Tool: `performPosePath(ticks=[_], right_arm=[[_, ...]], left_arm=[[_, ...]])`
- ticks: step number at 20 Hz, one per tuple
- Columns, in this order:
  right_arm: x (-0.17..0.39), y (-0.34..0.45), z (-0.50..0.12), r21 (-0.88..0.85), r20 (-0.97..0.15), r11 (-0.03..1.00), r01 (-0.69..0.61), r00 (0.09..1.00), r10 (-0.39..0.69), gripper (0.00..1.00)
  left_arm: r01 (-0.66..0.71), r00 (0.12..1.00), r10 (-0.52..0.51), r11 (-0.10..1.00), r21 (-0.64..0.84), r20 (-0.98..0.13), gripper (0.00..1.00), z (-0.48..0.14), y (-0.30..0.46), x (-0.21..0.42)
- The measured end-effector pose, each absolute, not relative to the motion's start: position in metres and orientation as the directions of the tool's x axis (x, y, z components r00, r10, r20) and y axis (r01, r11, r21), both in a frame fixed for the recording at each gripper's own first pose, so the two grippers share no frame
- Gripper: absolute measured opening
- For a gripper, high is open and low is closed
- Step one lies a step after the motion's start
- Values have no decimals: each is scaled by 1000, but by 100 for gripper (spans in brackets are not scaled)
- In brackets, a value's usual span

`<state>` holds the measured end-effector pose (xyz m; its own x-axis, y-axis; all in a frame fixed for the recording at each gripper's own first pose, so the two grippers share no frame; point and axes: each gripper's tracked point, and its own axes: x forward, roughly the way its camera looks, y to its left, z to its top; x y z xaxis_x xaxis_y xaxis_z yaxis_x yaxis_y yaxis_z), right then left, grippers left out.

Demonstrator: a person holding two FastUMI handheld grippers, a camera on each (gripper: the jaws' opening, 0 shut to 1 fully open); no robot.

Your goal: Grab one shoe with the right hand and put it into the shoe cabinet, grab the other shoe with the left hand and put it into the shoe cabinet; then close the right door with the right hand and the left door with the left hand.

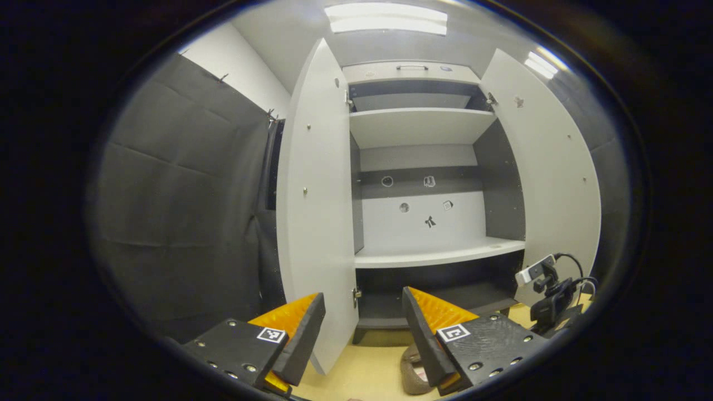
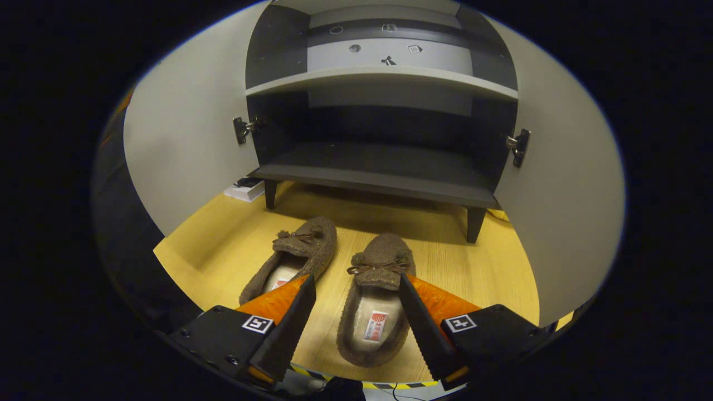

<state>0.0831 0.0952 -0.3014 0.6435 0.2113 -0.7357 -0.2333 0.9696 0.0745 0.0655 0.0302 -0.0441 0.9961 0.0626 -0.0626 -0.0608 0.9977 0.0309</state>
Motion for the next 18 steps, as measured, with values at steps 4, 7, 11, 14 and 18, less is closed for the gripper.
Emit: performPosePath(ticks=[4,7,11,14,18], right_arm=[[80,106,-329,99,-785,967,-234,579,220,84],[82,111,-348,95,-813,967,-238,542,213,75],[82,113,-366,77,-843,966,-248,501,196,58],[92,102,-382,23,-837,973,-229,528,144,49],[90,99,-359,58,-832,979,-193,533,154,9]], left_arm=[[-63,995,66,997,34,-76,89,-50,32,65],[-65,994,69,997,42,-84,83,-52,35,66],[-70,994,74,996,49,-84,82,-50,39,65],[-73,994,77,996,55,-79,83,-49,41,62],[-70,994,74,996,49,-80,89,-48,40,62]])
